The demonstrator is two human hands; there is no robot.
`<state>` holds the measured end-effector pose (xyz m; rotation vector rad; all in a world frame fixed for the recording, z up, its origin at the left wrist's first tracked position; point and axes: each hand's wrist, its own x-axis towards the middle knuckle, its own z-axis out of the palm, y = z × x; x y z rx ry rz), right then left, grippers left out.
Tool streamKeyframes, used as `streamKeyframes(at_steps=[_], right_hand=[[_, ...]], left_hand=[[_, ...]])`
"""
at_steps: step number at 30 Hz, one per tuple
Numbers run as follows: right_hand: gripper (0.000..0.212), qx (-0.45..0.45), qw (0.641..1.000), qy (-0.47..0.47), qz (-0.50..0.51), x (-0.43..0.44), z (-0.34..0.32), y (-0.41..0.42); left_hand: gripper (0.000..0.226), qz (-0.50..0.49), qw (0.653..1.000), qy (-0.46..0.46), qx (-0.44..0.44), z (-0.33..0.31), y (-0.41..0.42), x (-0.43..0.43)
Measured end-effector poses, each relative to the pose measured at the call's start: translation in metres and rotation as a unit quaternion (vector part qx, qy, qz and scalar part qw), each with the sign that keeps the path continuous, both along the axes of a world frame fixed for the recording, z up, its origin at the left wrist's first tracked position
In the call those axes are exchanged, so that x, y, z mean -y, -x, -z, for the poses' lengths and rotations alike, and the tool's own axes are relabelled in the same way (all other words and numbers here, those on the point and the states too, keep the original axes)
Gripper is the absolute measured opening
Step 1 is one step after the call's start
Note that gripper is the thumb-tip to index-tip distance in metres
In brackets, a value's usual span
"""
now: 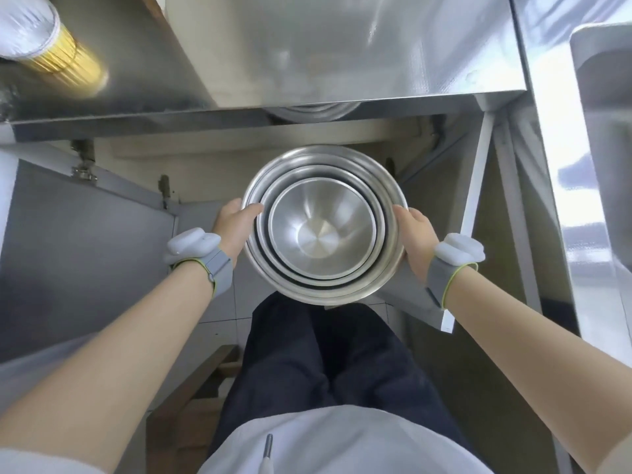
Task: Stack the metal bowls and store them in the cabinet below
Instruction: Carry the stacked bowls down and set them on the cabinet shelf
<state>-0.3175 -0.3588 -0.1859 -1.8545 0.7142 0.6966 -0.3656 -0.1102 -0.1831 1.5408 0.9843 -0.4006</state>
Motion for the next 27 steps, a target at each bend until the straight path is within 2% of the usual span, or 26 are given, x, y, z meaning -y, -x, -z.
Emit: streamKeyframes(at_steps=[2,6,8,11,14,16,18,21,24,27], right_hand=[[0.045,-0.008,1.0,0.004,-0.012,-0.005,0.017,-0.005],[0.042,-0.016,1.0,0.0,-0.004,-0.016,0.042,-0.02],[0.044,-0.014,1.0,0.003,0.006,-0.026,0.07,-0.029],[0.045,0.0,1.0,0.002,0.009,-0.036,0.1,-0.036],[0.043,0.018,1.0,-0.003,0.019,-0.044,0.12,-0.044],[0.05,0.028,0.999,-0.009,0.026,-0.049,0.139,-0.05],[0.047,0.047,0.998,-0.015,0.033,-0.052,0.157,-0.057],[0.037,0.065,0.996,-0.026,0.048,-0.056,0.168,-0.063],[0.037,0.092,0.994,-0.026,0.06,-0.057,0.179,-0.071],[0.039,0.114,0.992,-0.014,0.059,-0.055,0.178,-0.082]], left_hand=[[0.059,-0.004,1.0,-0.004,-0.013,0.017,-0.003,-0.003],[0.059,-0.016,1.0,-0.014,-0.01,0.042,-0.016,-0.009],[0.052,-0.016,0.999,-0.025,-0.012,0.069,-0.023,-0.017],[0.015,-0.021,0.999,-0.032,0.005,0.093,-0.03,-0.026],[0.028,-0.046,0.998,-0.022,0.03,0.113,-0.038,-0.032],[0.009,-0.046,0.998,-0.032,0.04,0.129,-0.044,-0.036],[0.028,-0.054,0.997,-0.033,0.053,0.147,-0.05,-0.041],[0.02,-0.042,0.997,-0.026,0.066,0.156,-0.057,-0.045],[0.02,-0.044,0.995,-0.03,0.086,0.17,-0.064,-0.051],[0.009,-0.026,0.994,-0.01,0.11,0.17,-0.074,-0.049]])
